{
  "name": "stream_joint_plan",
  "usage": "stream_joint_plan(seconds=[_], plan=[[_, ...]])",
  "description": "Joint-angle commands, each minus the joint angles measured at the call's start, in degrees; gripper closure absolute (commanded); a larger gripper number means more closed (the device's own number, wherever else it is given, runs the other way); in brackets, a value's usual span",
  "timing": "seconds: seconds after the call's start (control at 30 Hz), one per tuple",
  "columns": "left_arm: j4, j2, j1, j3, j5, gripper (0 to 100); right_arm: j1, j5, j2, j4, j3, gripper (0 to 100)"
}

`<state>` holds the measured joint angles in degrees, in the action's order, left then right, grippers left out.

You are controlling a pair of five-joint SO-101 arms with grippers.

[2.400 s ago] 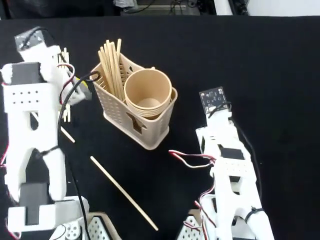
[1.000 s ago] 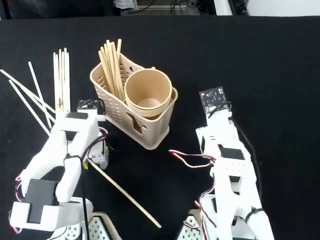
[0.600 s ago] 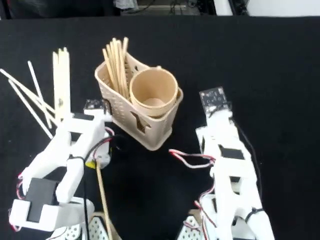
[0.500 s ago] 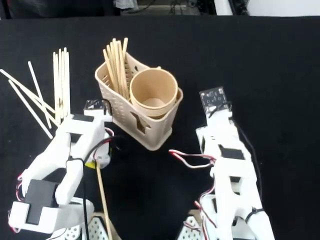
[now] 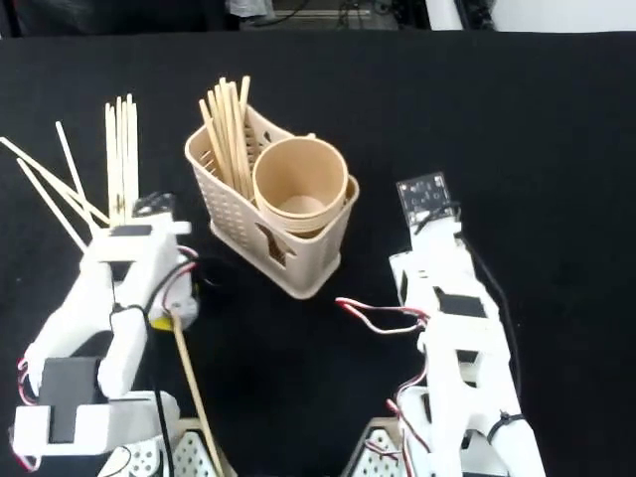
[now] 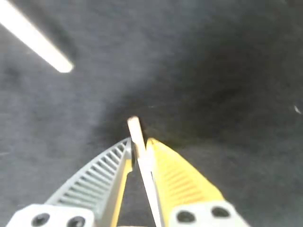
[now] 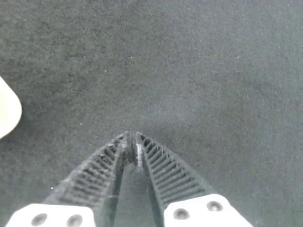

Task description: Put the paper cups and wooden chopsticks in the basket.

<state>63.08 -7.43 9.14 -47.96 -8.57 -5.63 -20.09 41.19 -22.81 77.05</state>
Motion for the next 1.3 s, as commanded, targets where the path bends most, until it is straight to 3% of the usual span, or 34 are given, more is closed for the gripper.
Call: stream_joint_plan(seconds=[0.0,0.17,0.93,1.27], plan=[[1.23,-0.53,5.32,3.82,-0.09,97,-0.44,-0.35,1.01,0.79,-0.31,98.5],[1.85,-0.53,6.02,5.85,-2.20,97,-0.44,-0.35,1.01,0.79,-0.31,98.5],[30.59,-0.62,6.11,47.16,-4.31,97,-0.44,-0.35,1.01,0.79,-0.22,98.5],[28.66,-14.77,11.65,71.87,-4.48,97,-0.44,-0.35,1.01,0.79,-0.22,98.5]])
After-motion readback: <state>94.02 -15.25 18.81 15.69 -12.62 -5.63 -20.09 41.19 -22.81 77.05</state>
